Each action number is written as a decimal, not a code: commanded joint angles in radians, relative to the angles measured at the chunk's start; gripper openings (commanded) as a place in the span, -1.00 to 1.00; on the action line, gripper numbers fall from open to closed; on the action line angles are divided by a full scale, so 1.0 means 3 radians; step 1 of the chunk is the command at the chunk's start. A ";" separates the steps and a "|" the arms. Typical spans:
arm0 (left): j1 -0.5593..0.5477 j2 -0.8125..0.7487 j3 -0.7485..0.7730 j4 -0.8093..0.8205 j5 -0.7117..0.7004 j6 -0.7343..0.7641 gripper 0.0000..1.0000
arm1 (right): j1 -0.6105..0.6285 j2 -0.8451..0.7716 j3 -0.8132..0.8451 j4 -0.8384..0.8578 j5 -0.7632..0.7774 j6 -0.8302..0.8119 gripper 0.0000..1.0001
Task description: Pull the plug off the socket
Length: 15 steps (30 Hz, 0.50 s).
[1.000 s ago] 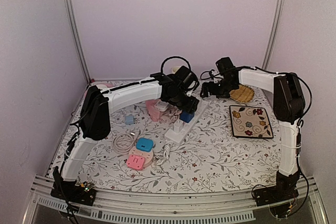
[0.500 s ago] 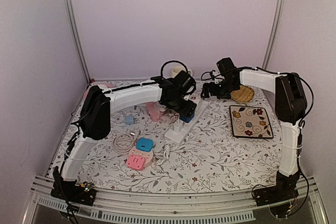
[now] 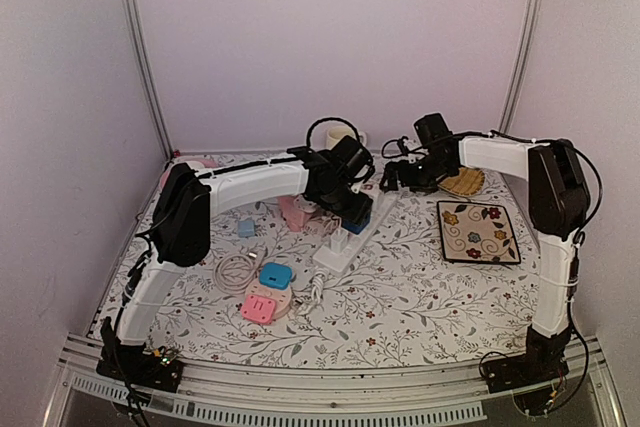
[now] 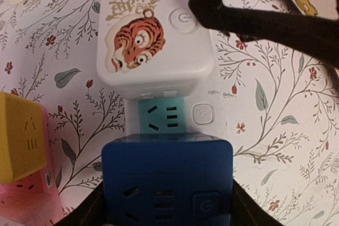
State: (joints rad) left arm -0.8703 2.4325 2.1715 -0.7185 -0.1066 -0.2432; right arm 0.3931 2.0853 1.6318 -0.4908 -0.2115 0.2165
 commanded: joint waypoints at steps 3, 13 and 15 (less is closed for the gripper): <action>-0.0002 -0.0167 -0.0273 0.0013 0.0237 0.0297 -0.01 | 0.0182 -0.0337 -0.0263 0.0382 -0.0152 -0.0345 0.98; -0.0023 -0.0696 -0.1229 0.0411 0.0511 0.0486 -0.04 | 0.0310 -0.0570 -0.0750 0.0710 -0.0176 -0.0664 0.91; -0.0021 -0.0727 -0.1298 0.0419 0.0533 0.0485 -0.05 | 0.0361 -0.0580 -0.0797 0.0743 -0.0179 -0.0685 0.89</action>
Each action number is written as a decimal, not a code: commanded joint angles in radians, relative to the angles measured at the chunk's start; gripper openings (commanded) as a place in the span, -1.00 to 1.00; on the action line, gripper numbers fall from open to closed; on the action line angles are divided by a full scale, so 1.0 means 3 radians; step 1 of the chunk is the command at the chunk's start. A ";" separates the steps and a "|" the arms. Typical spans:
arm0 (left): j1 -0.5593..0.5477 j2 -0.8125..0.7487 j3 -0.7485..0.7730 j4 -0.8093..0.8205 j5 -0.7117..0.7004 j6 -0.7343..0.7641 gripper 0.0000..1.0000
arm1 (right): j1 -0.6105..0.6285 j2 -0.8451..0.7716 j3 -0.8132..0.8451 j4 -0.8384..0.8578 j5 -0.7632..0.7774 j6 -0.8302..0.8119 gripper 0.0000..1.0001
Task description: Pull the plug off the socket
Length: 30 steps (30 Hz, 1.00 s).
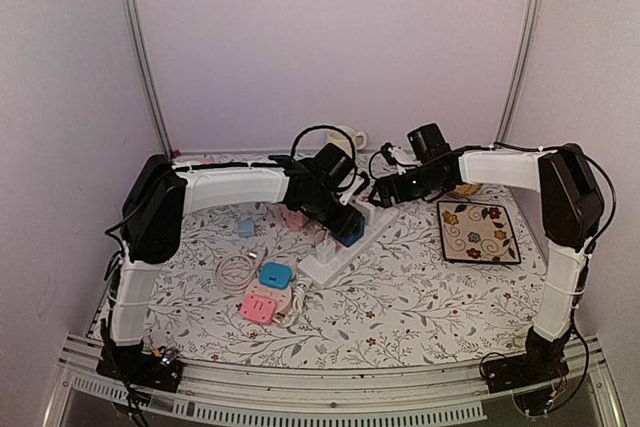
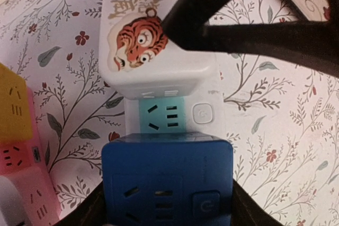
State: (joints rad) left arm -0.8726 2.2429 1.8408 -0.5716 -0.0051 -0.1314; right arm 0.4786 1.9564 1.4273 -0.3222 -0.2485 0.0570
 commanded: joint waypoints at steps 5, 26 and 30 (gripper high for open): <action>-0.0018 -0.0114 -0.0244 -0.0063 0.0227 0.0092 -0.04 | 0.0176 -0.0080 -0.0159 0.0228 -0.0007 -0.0173 0.83; -0.0027 -0.0063 -0.0261 -0.0048 0.0184 0.0039 -0.05 | 0.0240 0.0146 -0.0217 0.0400 0.0041 -0.0287 0.45; -0.0027 -0.0043 -0.0266 -0.0048 0.0171 0.0052 -0.06 | 0.0242 0.0150 -0.0243 0.0444 0.0042 -0.0268 0.36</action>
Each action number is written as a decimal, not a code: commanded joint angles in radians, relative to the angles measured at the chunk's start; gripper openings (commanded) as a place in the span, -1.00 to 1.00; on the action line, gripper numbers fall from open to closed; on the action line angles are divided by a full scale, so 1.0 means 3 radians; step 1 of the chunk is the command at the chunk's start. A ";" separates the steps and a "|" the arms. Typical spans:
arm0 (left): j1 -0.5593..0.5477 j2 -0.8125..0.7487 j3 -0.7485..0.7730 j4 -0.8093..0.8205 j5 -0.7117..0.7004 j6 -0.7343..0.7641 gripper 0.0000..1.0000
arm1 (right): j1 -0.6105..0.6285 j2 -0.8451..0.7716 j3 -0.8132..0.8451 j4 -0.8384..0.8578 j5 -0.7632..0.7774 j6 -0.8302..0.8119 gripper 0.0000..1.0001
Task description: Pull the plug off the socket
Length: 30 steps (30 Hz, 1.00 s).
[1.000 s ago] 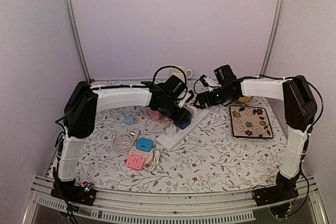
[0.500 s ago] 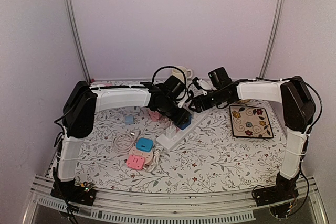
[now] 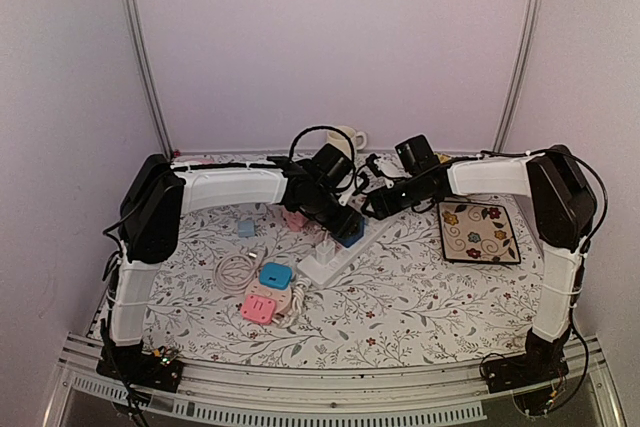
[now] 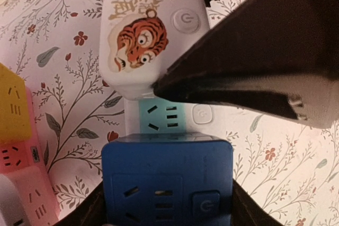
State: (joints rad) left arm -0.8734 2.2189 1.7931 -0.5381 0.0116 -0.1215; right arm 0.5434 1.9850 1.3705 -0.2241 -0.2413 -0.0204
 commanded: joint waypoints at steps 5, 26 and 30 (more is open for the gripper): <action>-0.0026 0.0055 -0.0099 -0.0177 0.0106 0.0031 -0.06 | 0.0027 0.0042 -0.0023 0.0116 0.0007 -0.0009 0.10; -0.0028 0.0207 -0.0122 -0.0287 0.0106 0.0004 -0.10 | 0.0127 -0.0584 -0.0002 0.0433 0.0223 -0.0068 -0.55; -0.0027 0.0198 -0.0122 -0.0293 0.0103 -0.0008 -0.10 | 0.0119 -0.0560 0.0017 0.0430 0.0347 -0.0008 -0.56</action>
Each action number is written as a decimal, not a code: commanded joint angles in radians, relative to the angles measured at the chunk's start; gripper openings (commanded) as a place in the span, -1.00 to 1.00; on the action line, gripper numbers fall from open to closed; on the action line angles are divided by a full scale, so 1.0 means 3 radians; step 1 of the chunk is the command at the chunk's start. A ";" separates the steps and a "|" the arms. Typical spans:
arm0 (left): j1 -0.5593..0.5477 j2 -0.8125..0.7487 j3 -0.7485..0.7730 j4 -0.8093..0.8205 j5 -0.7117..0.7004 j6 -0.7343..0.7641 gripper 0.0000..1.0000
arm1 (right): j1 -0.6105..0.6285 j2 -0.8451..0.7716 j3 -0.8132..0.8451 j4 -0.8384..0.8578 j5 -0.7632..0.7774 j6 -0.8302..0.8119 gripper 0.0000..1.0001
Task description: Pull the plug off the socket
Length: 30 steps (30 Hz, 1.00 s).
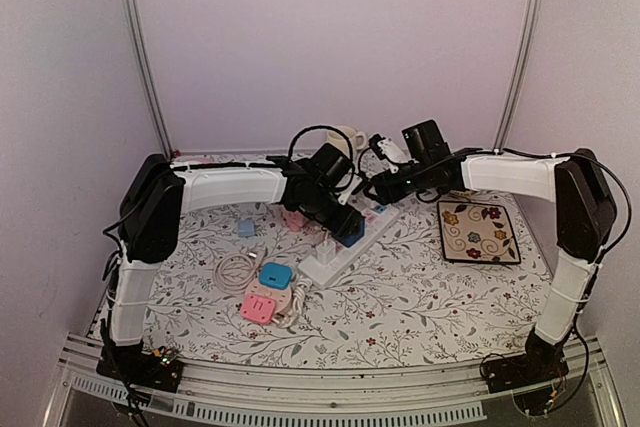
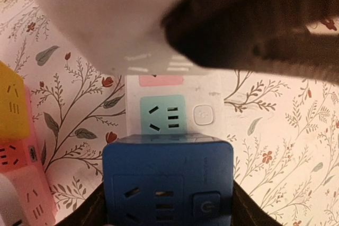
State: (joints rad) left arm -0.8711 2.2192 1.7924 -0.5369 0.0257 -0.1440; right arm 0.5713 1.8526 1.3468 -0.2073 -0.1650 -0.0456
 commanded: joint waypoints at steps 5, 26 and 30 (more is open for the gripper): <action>-0.0033 0.0182 -0.0118 -0.0296 0.0070 0.0062 -0.10 | -0.0092 -0.0041 0.0161 0.0280 0.0198 0.0265 -0.56; -0.0086 0.0128 -0.0061 -0.0296 0.0100 0.0076 -0.11 | -0.0867 0.0686 0.0623 -0.0493 -0.0360 0.1271 -0.39; -0.0096 0.0138 -0.0030 -0.0298 0.0099 0.0073 -0.11 | -0.0890 0.0726 0.0634 -0.0524 -0.0395 0.1287 -0.18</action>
State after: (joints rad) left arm -0.8764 2.2192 1.7927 -0.5373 0.0139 -0.1341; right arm 0.3134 2.0590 1.4944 -0.3607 -0.2451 0.3115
